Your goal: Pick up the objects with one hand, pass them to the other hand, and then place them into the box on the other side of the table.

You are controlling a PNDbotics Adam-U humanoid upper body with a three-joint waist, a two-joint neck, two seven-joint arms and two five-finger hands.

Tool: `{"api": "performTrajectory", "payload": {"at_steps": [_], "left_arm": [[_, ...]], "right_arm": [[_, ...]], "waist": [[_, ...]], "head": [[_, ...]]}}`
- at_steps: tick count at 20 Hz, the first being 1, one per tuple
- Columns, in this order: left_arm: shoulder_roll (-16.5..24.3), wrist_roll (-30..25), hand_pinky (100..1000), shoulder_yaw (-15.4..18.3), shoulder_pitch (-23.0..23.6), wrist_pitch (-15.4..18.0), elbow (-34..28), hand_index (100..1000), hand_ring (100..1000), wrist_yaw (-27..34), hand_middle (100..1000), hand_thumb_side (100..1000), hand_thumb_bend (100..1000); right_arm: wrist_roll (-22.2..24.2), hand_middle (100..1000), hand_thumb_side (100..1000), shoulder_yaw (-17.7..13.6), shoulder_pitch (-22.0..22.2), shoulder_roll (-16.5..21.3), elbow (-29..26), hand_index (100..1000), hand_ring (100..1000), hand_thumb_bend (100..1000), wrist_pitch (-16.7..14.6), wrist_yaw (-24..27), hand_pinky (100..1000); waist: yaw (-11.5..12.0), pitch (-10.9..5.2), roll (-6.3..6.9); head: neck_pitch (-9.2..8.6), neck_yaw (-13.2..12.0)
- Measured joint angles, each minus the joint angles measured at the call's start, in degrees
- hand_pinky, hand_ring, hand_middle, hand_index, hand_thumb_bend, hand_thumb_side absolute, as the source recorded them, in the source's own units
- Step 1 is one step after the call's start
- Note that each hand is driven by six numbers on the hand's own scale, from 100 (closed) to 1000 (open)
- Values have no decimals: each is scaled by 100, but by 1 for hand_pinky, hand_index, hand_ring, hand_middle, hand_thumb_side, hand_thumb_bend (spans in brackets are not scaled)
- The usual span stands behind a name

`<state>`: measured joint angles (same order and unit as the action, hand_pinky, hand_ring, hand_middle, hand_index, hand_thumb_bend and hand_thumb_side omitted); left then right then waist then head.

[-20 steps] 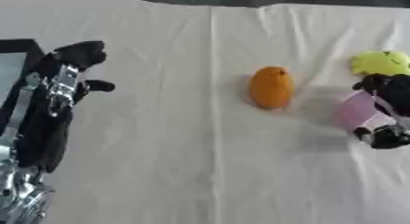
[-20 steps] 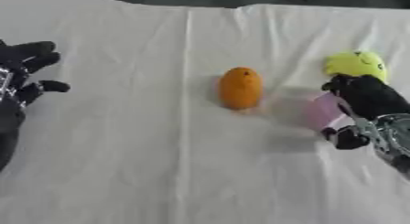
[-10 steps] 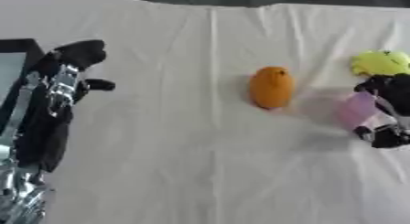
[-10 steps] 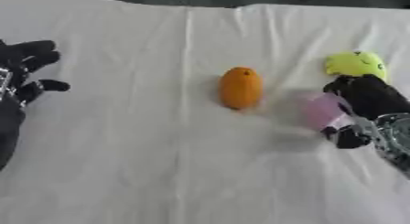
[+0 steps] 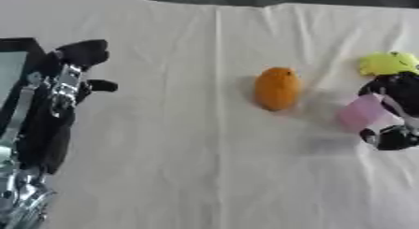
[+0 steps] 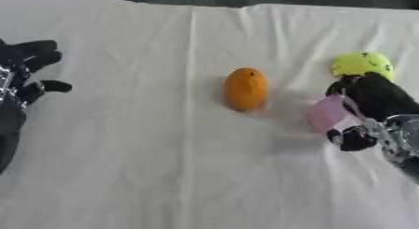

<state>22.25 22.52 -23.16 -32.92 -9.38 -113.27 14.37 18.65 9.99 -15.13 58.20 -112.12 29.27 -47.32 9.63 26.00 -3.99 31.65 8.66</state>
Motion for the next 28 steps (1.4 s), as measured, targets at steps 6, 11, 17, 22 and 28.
{"api": "performTrajectory", "payload": {"at_steps": [6, 11, 17, 22, 28], "left_arm": [[2, -8, 646, 0, 34, -24, 0, 740, 862, 0, 774, 657, 100], [4, -10, 647, 6, 78, -27, -1, 740, 863, 0, 775, 644, 100], [13, 41, 647, 115, 137, 26, -1, 740, 864, -27, 775, 633, 100], [85, 26, 647, 130, 143, 33, -2, 741, 866, -34, 777, 625, 100], [167, -24, 645, 133, 136, 7, -3, 741, 867, -39, 779, 616, 100]], "right_arm": [[-24, 694, 100, 2, 4, 2, -130, 699, 783, 393, 6, 138, 1000], [-351, 666, 100, 45, -6, 2, -142, 692, 774, 314, -28, 644, 1000], [-1089, 625, 100, 140, -18, -5, -160, 676, 746, 133, -126, 1502, 890], [-1656, 602, 100, 175, -40, -94, -160, 665, 726, 100, -127, 2183, 748], [-2158, 582, 100, 261, -158, -227, -161, 659, 705, 100, -117, 2826, 564]], "waist": [[-77, -88, 2], [-161, -231, 16], [-217, -331, 37], [-218, -384, 51], [-224, -494, 125]], "head": [[58, -51], [152, -135], [290, -257], [332, -308], [399, -399]]}}
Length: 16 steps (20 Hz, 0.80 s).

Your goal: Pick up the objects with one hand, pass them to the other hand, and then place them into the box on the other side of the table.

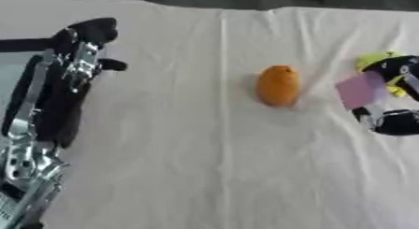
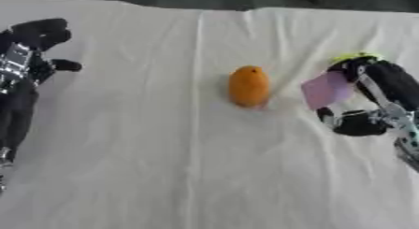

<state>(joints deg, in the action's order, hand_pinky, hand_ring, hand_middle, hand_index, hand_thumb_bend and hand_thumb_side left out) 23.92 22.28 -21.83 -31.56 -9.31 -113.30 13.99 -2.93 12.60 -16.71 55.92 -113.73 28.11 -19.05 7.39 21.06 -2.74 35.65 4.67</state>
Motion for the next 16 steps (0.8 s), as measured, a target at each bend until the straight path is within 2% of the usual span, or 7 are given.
{"api": "performTrajectory", "payload": {"at_steps": [9, 13, 16], "left_arm": [[189, -109, 646, 0, -49, -178, -23, 742, 873, -40, 785, 611, 100], [248, -134, 646, -6, -71, -397, -25, 744, 877, -39, 788, 624, 100], [295, -137, 647, -23, -98, -580, -25, 740, 876, -30, 785, 600, 100]], "right_arm": [[-300, 553, 100, 203, -598, -485, 0, 651, 674, 100, -132, 683, 369], [-400, 546, 100, 266, -912, -803, 0, 649, 668, 100, -203, 936, 340], [-468, 542, 100, 337, -1078, -1019, 0, 646, 661, 100, -282, 982, 327]], "waist": [[-34, -224, 93], [-59, -263, 116], [-74, -292, 130]], "head": [[147, -124], [193, -179], [203, -217]]}}
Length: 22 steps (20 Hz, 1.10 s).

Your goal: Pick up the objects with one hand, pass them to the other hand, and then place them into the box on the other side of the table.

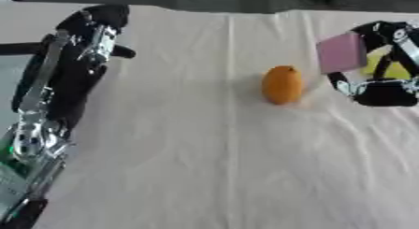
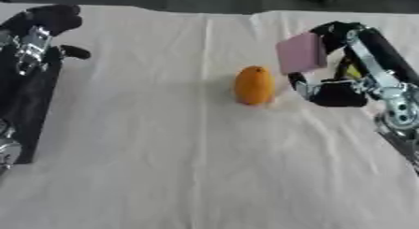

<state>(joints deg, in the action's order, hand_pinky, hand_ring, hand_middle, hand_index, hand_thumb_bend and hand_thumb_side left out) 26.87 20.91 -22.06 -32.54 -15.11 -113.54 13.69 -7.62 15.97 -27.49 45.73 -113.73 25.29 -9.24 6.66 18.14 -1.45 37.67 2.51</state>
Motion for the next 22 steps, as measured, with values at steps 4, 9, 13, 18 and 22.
{"api": "performTrajectory", "payload": {"at_steps": [4, 9, 13, 18, 22], "left_arm": [[52, -41, 652, 2, -124, 77, 0, 739, 872, -220, 784, 569, 100], [56, -258, 660, 3, -392, 547, -1, 743, 866, -668, 785, 565, 100], [95, -523, 665, 5, -644, 827, -2, 745, 866, -841, 786, 566, 100], [97, -920, 673, -7, -996, 951, -3, 750, 868, -887, 790, 576, 100], [97, -1335, 680, -124, -1286, 837, -4, 757, 875, -954, 797, 556, 100]], "right_arm": [[-63, 537, 100, 140, -158, -299, 0, 644, 654, 100, -12, -17, 313], [-283, 532, 100, 339, -288, -657, 0, 641, 648, 100, 64, -138, 306], [-485, 528, 117, 511, -325, -888, 0, 639, 641, 100, 97, -221, 297], [-795, 523, 196, 709, -396, -1122, 0, 636, 630, 100, 54, -201, 287], [-1075, 521, 212, 862, -439, -1279, 0, 635, 627, 100, 50, -99, 286]], "waist": [[0, -40, 20], [13, -120, 43], [49, -186, 64], [95, -241, 69], [157, -275, 74]], "head": [[29, -5], [98, 48], [151, 120], [222, 225], [323, 276]]}}
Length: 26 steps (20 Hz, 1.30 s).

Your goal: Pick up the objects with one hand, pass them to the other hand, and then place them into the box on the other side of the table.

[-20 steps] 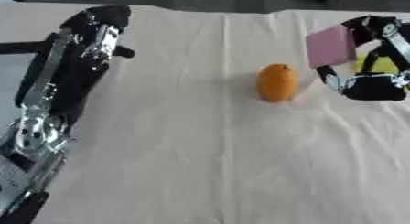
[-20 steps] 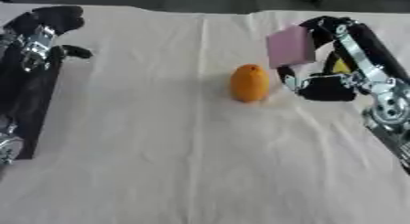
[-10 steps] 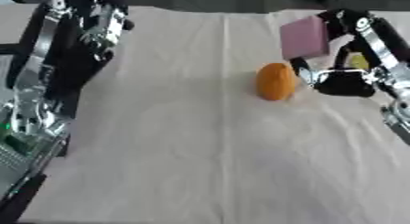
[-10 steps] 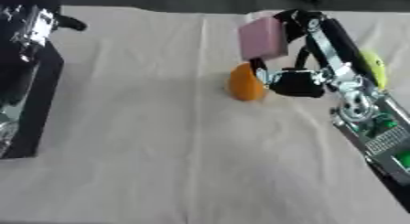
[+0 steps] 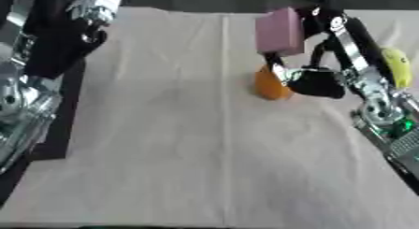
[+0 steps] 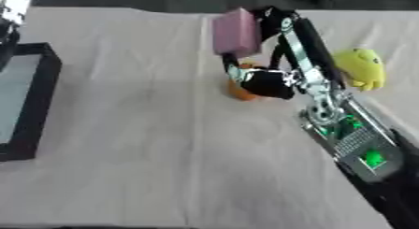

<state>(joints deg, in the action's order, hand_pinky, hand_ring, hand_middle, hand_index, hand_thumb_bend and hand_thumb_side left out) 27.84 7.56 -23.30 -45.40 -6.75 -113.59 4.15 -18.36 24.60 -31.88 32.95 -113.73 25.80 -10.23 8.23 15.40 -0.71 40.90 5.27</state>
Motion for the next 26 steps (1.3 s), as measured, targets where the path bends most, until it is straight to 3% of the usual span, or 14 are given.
{"api": "performTrajectory", "payload": {"at_steps": [6, 11, 18, 26], "left_arm": [[-17, -595, 698, -216, -387, -437, -2, 762, 881, -190, 804, 507, 100], [-111, -1041, 726, -429, -638, -951, -4, 772, 894, -570, 818, 432, 100], [-156, -1566, 756, -736, -811, -1794, -17, 793, 915, -1070, 836, 363, 100], [-153, -2096, 793, -984, -886, -2447, -29, 818, 934, -1402, 849, 343, 100]], "right_arm": [[-261, 522, 194, 243, -41, -106, 0, 626, 626, 100, 170, -18, 287], [-345, 527, 100, 395, -64, -151, 0, 625, 630, 100, 363, -200, 295], [-249, 529, 100, 621, -89, -200, 0, 625, 633, 100, 483, -733, 301], [-312, 530, 100, 731, -91, -203, 0, 625, 633, 100, 670, -996, 303]], "waist": [[84, -13, 29], [128, -26, 58], [137, -55, 63], [225, -55, 118]], "head": [[79, 61], [86, 90], [87, 49], [113, -103]]}}
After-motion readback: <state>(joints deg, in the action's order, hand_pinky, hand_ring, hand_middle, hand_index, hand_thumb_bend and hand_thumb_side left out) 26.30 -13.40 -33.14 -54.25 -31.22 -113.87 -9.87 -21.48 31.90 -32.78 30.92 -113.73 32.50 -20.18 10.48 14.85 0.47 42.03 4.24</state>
